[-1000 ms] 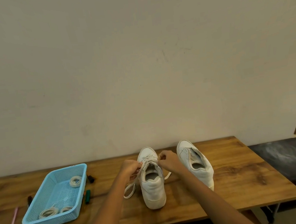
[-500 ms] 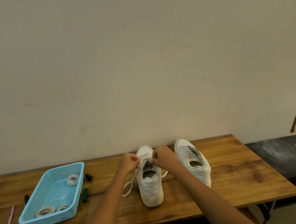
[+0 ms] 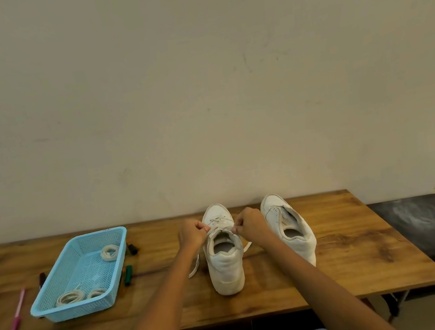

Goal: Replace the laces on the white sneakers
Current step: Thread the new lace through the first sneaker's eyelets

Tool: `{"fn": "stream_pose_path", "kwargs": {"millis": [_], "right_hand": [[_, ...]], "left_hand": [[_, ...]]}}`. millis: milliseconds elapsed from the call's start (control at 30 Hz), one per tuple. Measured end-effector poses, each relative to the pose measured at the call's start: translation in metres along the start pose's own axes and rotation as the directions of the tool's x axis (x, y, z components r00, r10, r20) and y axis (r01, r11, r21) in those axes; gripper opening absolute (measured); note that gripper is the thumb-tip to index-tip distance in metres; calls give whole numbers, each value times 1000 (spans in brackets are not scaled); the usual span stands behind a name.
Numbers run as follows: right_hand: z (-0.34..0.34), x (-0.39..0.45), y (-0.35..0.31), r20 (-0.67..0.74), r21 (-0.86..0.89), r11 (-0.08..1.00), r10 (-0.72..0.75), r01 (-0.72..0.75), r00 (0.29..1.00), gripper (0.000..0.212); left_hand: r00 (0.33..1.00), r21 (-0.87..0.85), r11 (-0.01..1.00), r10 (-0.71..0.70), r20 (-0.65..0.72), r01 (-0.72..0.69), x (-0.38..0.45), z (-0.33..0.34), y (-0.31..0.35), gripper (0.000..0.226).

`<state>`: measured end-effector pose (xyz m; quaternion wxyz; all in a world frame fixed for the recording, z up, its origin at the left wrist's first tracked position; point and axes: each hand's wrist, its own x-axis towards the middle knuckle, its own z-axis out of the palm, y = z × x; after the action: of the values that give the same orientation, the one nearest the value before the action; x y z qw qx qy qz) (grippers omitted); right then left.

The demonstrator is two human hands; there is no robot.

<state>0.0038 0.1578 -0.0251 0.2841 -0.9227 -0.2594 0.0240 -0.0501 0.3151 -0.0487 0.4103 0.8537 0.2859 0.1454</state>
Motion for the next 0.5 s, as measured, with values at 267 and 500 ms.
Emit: {"fn": "stream_pose_path", "kwargs": {"millis": [267,500], "right_hand": [[-15,-1,11,180,268,955,80,-128,980,29],[10,-16,21,275,112,992,-80,50,958,33]], "left_hand": [[949,-239,964,-32,314,112,-3,-19,-10,20],[827,-167,974,-34,561,153,-14,-38,-24,17]]}}
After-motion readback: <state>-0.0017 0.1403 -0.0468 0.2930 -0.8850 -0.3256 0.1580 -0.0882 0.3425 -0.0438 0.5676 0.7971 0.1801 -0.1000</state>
